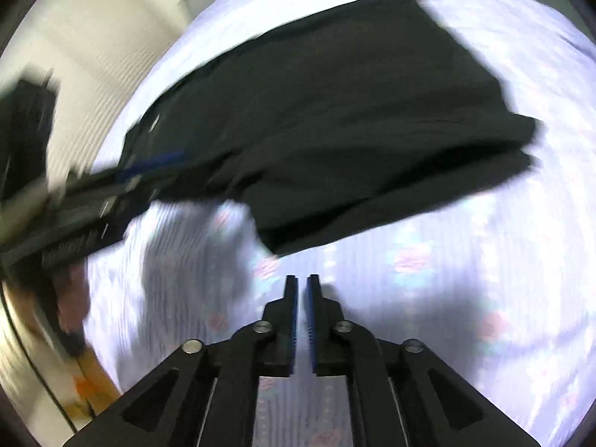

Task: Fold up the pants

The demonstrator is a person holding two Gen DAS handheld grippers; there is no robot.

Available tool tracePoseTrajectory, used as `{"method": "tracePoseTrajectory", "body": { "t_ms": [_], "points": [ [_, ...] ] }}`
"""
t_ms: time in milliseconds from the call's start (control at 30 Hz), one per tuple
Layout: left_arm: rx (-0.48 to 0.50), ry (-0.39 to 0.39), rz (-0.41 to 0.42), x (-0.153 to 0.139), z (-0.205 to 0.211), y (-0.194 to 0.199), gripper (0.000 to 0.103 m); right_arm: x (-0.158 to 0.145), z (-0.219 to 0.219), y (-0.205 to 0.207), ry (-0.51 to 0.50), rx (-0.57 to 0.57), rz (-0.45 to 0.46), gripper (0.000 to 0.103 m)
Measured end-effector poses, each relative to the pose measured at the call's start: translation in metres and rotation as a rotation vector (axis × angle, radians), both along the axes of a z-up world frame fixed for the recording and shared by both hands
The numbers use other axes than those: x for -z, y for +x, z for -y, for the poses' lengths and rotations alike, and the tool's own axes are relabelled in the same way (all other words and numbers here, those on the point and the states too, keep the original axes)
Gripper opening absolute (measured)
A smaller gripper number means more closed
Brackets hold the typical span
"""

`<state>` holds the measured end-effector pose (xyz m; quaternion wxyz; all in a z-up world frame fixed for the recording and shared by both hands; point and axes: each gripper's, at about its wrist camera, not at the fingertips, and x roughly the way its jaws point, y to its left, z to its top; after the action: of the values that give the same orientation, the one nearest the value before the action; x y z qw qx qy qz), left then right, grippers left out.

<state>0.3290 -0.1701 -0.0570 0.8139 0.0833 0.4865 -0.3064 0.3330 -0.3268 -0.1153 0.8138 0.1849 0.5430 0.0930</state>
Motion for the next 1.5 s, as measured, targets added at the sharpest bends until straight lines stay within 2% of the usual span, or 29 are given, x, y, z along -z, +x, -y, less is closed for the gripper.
{"method": "tracePoseTrajectory", "body": {
  "t_ms": [33, 100, 233, 367, 500, 633, 733, 867, 967, 1100, 1267, 1333, 1367, 1500],
  "points": [
    [0.0, -0.008, 0.009, -0.001, 0.004, -0.005, 0.038, -0.004, 0.012, -0.001, -0.006, 0.051, 0.009, 0.024],
    [-0.017, -0.025, 0.014, 0.0, 0.014, -0.02, 0.038, -0.012, 0.036, -0.003, -0.028, 0.137, 0.033, 0.03],
    [-0.073, 0.019, 0.047, 0.013, 0.033, -0.048, 0.038, -0.019, 0.071, -0.001, -0.072, 0.222, 0.057, 0.031],
    [-0.118, 0.069, 0.082, 0.029, 0.048, -0.058, 0.038, -0.019, 0.09, 0.006, -0.092, 0.227, 0.065, 0.031],
    [-0.172, 0.11, 0.087, 0.044, 0.054, -0.051, 0.038, -0.016, 0.097, 0.011, -0.103, 0.203, 0.07, 0.031],
    [-0.227, 0.118, 0.088, 0.048, 0.054, -0.047, 0.038, -0.015, 0.096, 0.017, -0.089, 0.195, 0.083, 0.031],
    [-0.239, 0.166, 0.088, 0.057, 0.057, -0.042, 0.037, -0.013, 0.097, 0.023, -0.067, 0.205, 0.094, 0.031],
    [-0.271, 0.186, 0.099, 0.061, 0.054, -0.039, 0.007, -0.01, 0.095, 0.03, -0.022, 0.214, 0.104, 0.031],
    [-0.294, 0.159, 0.103, 0.055, 0.05, -0.04, 0.006, -0.008, 0.094, 0.036, -0.009, 0.222, 0.113, 0.031],
    [-0.338, 0.13, 0.093, 0.046, 0.04, -0.045, 0.006, 0.005, 0.099, 0.04, 0.054, 0.268, 0.069, 0.031],
    [-0.368, 0.121, 0.045, 0.051, 0.037, -0.038, 0.01, 0.027, 0.117, 0.036, 0.225, 0.397, 0.011, 0.031],
    [-0.368, 0.137, 0.06, 0.05, 0.042, -0.037, 0.022, 0.034, 0.124, 0.035, 0.281, 0.44, -0.005, 0.031],
    [-0.368, 0.142, 0.075, 0.048, 0.043, -0.037, 0.031, 0.036, 0.125, 0.036, 0.297, 0.452, -0.009, 0.031],
    [-0.37, 0.148, 0.105, 0.044, 0.045, -0.04, 0.032, 0.039, 0.124, 0.039, 0.32, 0.462, -0.012, 0.039]
  ]
}}
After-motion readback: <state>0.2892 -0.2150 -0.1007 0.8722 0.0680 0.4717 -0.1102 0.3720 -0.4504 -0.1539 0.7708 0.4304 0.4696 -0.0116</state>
